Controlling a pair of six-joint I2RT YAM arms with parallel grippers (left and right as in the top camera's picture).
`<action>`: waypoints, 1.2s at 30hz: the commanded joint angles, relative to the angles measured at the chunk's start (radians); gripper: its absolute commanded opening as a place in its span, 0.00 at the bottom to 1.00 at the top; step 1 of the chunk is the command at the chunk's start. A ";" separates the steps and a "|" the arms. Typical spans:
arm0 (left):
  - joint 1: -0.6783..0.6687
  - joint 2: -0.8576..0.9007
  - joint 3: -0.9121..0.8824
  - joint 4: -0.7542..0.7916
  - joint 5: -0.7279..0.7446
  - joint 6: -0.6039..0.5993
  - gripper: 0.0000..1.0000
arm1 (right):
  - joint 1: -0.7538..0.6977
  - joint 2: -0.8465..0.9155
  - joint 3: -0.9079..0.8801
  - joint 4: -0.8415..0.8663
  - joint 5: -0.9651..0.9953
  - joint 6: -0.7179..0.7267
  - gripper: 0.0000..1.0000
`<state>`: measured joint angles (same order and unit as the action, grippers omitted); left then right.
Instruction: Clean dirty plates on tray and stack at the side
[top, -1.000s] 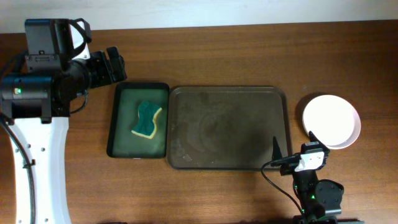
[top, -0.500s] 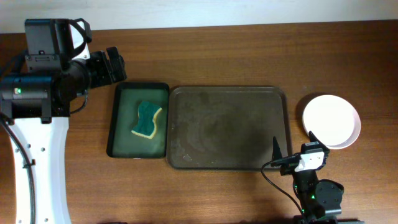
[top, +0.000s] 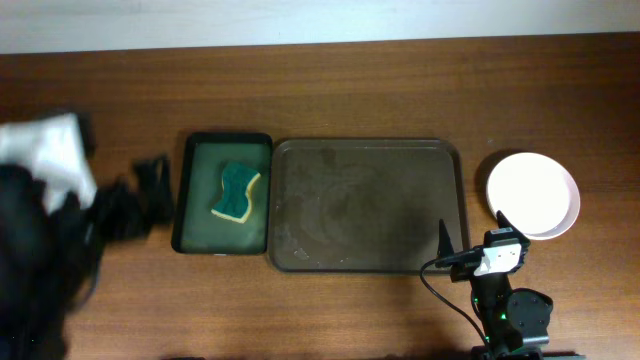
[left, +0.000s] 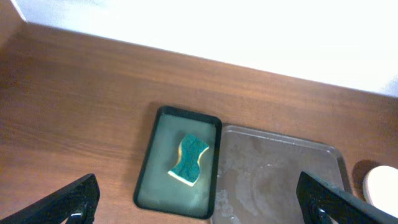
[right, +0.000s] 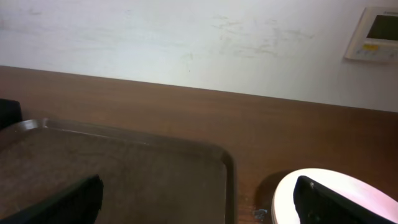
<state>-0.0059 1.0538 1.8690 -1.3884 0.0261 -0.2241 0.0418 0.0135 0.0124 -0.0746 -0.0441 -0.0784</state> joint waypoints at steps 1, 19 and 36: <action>0.003 -0.179 -0.156 -0.004 -0.104 0.016 0.99 | -0.003 -0.010 -0.007 -0.002 0.011 0.009 0.98; 0.035 -1.025 -1.190 1.030 0.063 0.015 1.00 | -0.003 -0.010 -0.007 -0.002 0.012 0.009 0.98; 0.035 -1.048 -1.802 1.762 0.031 -0.038 1.00 | -0.003 -0.010 -0.007 -0.002 0.012 0.009 0.98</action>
<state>0.0250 0.0147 0.1379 0.3618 0.1135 -0.2443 0.0418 0.0128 0.0128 -0.0750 -0.0414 -0.0784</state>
